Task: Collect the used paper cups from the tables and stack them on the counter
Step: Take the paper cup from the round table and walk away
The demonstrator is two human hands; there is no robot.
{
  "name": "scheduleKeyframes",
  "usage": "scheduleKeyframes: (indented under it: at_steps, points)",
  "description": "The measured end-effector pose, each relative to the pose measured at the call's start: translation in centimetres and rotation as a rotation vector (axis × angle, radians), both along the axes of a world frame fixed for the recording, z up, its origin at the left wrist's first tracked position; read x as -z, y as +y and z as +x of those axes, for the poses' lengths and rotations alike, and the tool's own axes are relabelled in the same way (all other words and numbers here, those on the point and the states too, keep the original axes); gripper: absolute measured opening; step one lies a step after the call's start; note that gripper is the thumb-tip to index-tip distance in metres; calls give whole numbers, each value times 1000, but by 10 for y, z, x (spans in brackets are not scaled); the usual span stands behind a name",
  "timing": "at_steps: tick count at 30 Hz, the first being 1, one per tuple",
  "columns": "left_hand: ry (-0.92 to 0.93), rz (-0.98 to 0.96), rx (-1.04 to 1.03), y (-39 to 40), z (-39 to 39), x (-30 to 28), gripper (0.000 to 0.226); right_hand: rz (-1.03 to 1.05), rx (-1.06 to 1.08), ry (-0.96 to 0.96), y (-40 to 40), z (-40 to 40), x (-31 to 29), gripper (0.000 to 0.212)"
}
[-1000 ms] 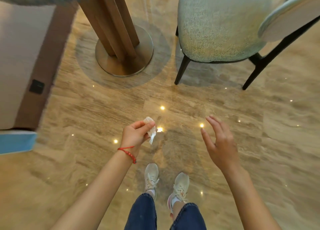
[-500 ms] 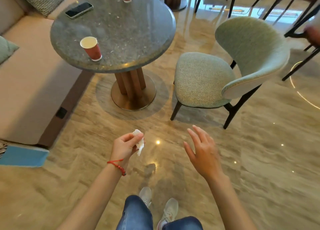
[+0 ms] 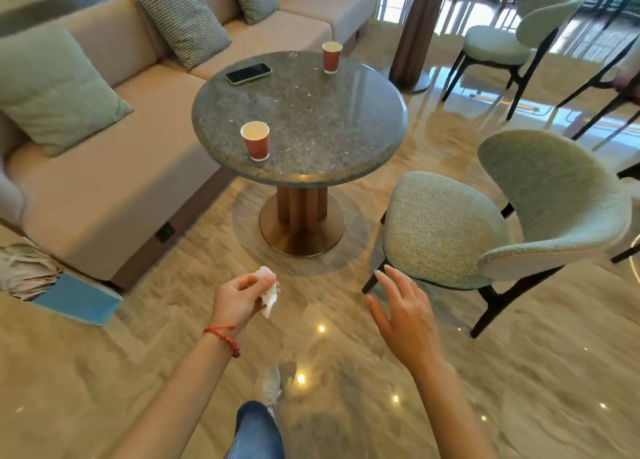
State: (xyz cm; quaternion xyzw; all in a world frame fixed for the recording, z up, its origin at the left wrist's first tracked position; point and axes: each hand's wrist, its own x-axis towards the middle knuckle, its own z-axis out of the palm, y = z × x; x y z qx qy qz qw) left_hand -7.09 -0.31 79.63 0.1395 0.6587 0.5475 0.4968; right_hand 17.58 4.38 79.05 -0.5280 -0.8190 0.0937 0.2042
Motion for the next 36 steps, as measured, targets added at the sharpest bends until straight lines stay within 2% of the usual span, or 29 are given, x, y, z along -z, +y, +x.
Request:
scheduleKeyframes:
  at_steps: [8, 14, 18, 26, 36]
  points:
    - [-4, 47, -63, 81, -85, -3, 9, -14, -29, 80, 83, -89, 4, 44]
    - [59, 31, -42, 139, -160, -7, 10, -48, -56, 131, 149, -166, -2, 45]
    - [53, 13, -90, 170, -194, -5, 11, -128, -51, 184, 187, -201, -3, 46]
    - [19, -42, -206, 227, -206, 13, 10, -313, -142, 309, 274, -236, 12, 54]
    - [-19, -126, -348, 259, -206, 35, 11, -598, -218, 427, 343, -285, 53, 88]
